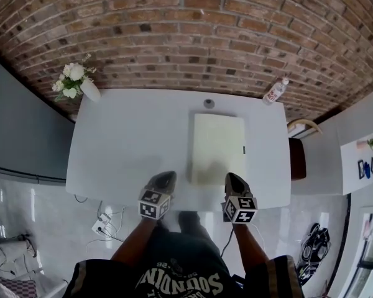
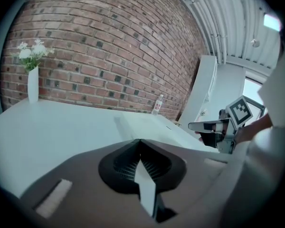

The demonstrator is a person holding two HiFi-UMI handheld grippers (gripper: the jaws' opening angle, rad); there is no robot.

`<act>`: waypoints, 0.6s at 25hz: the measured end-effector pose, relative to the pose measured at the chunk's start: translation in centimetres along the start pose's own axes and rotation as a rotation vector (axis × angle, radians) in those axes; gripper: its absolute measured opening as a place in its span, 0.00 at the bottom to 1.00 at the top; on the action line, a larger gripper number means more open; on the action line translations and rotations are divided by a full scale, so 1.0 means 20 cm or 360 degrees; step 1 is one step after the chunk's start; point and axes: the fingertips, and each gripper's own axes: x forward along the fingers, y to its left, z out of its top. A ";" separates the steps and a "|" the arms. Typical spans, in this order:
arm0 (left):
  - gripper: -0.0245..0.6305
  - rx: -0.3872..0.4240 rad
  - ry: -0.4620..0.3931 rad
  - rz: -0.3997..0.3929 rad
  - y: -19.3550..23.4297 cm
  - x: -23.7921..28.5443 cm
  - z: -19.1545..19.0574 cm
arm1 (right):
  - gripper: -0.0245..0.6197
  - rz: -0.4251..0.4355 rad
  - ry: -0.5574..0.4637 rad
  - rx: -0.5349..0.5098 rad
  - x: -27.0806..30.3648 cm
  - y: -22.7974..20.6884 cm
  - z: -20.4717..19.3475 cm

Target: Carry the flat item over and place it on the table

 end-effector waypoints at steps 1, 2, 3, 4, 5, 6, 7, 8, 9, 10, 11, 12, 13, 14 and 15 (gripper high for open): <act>0.05 0.0008 0.0002 0.0006 0.01 -0.03 0.00 | 0.04 0.0009 -0.0006 -0.0010 0.00 0.04 0.01; 0.05 0.0018 0.0005 0.0013 0.02 -0.06 0.00 | 0.04 0.0021 -0.0012 -0.0018 0.00 0.08 0.01; 0.05 0.0032 0.0010 0.0018 0.03 -0.08 0.00 | 0.04 0.0034 -0.0019 -0.0029 0.00 0.12 0.01; 0.05 0.0045 0.0012 0.0020 0.04 -0.11 0.00 | 0.04 0.0046 -0.0023 -0.0044 0.00 0.17 0.02; 0.05 0.0057 0.0013 0.0023 0.05 -0.14 -0.01 | 0.04 0.0057 -0.0027 -0.0062 0.00 0.22 0.01; 0.05 0.0065 0.0011 0.0027 0.07 -0.17 -0.01 | 0.04 0.0070 -0.0029 -0.0080 -0.01 0.27 0.01; 0.05 0.0073 0.0009 0.0031 0.08 -0.20 -0.01 | 0.04 0.0083 -0.0033 -0.0094 -0.02 0.32 0.01; 0.05 0.0081 0.0005 0.0033 0.08 -0.23 0.00 | 0.04 0.0094 -0.0040 -0.0107 -0.03 0.36 0.02; 0.05 0.0092 0.0000 0.0034 0.09 -0.25 0.01 | 0.04 0.0105 -0.0051 -0.0120 -0.04 0.41 0.03; 0.05 0.0106 -0.0006 0.0035 0.10 -0.28 0.02 | 0.04 0.0114 -0.0067 -0.0131 -0.05 0.45 0.04; 0.05 0.0121 -0.0013 0.0037 0.11 -0.30 0.03 | 0.04 0.0121 -0.0086 -0.0139 -0.06 0.48 0.06; 0.05 0.0137 -0.0021 0.0041 0.12 -0.33 0.04 | 0.04 0.0128 -0.0106 -0.0145 -0.07 0.51 0.08; 0.05 0.0152 -0.0029 0.0046 0.13 -0.35 0.06 | 0.04 0.0134 -0.0127 -0.0149 -0.08 0.54 0.10; 0.05 0.0165 -0.0036 0.0052 0.15 -0.38 0.08 | 0.04 0.0139 -0.0148 -0.0154 -0.09 0.57 0.13; 0.05 0.0177 -0.0045 0.0055 0.16 -0.40 0.10 | 0.04 0.0142 -0.0170 -0.0160 -0.10 0.59 0.15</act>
